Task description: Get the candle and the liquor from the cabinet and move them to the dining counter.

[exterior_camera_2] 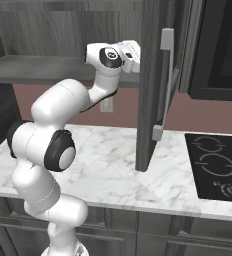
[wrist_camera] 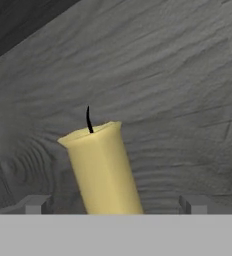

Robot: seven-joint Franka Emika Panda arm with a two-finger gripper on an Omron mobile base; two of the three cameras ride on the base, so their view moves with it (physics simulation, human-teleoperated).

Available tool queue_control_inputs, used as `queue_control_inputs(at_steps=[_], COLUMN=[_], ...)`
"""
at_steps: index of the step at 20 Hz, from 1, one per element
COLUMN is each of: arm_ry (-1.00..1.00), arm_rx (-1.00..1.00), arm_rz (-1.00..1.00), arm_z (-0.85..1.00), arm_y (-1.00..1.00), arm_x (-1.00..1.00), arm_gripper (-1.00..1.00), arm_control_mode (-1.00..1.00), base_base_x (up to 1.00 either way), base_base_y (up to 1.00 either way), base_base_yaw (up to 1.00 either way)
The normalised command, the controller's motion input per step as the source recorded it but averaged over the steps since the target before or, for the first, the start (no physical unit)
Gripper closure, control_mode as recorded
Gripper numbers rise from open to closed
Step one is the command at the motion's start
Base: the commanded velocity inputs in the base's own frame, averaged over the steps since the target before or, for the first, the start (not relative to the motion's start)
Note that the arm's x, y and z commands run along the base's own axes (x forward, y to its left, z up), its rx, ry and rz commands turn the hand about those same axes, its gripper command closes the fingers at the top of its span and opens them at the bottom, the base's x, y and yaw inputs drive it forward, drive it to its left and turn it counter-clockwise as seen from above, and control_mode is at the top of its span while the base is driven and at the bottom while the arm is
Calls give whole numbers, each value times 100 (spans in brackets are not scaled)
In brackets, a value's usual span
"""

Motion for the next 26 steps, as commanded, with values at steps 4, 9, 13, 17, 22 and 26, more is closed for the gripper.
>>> queue_control_inputs(at_steps=[4, 9, 13, 17, 22, 26], arm_ry=[0, 0, 0, 0, 0, -3], arm_rx=[1, 1, 3, 5, 5, 3], arm_rz=[0, 0, 0, 0, 0, 0], arm_z=[0, 0, 0, 0, 0, 0], arm_y=[0, -9, -26, -29, -26, -9], arm_x=[13, 9, 2, 0, 0, -7], arm_gripper=[-100, -100, -100, 100, 100, 100], arm_control_mode=[-100, -100, -100, -100, -100, -100], base_base_x=[0, 0, 0, 0, 0, 0], base_base_y=[0, 0, 0, 0, 0, 0], base_base_yaw=[0, 0, 0, 0, 0, 0])
